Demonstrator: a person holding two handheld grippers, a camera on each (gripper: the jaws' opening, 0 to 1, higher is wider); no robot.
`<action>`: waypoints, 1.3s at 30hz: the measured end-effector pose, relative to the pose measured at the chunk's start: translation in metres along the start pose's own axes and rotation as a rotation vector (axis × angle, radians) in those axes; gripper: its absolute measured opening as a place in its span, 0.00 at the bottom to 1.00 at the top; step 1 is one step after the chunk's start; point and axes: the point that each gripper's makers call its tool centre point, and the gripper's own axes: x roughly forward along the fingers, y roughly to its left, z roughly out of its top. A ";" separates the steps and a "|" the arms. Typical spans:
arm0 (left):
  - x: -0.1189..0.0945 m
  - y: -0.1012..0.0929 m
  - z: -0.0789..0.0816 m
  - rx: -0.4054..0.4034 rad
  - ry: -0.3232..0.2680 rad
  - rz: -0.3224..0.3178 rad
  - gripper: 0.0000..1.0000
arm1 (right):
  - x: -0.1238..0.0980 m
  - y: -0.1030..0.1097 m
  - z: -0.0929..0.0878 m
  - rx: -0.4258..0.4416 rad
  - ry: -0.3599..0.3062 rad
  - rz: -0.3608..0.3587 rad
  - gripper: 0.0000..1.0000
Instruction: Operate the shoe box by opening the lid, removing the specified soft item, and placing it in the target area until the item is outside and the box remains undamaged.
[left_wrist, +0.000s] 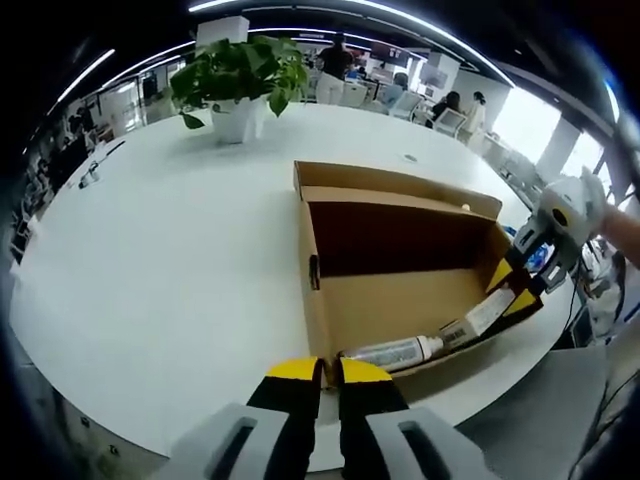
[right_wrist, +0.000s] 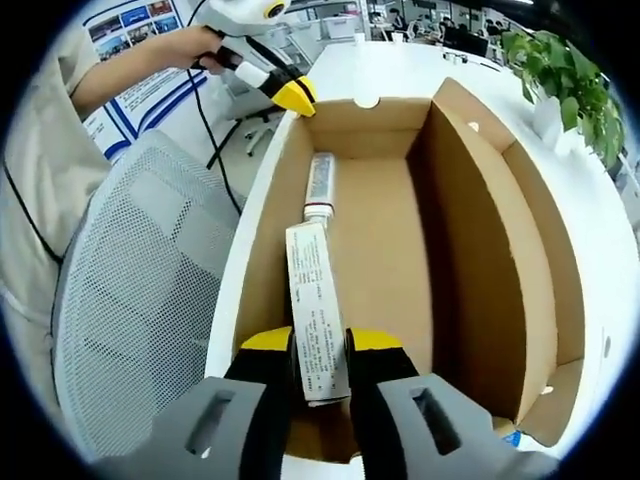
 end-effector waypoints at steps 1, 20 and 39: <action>0.000 0.000 0.000 -0.002 0.000 0.000 0.05 | 0.000 0.001 0.000 0.000 0.001 0.000 0.17; 0.000 0.001 0.000 -0.012 -0.009 -0.007 0.06 | -0.020 0.002 0.012 -0.011 -0.011 -0.032 0.15; -0.001 -0.002 0.000 -0.007 -0.009 -0.007 0.06 | -0.070 0.004 0.030 0.014 -0.085 -0.091 0.15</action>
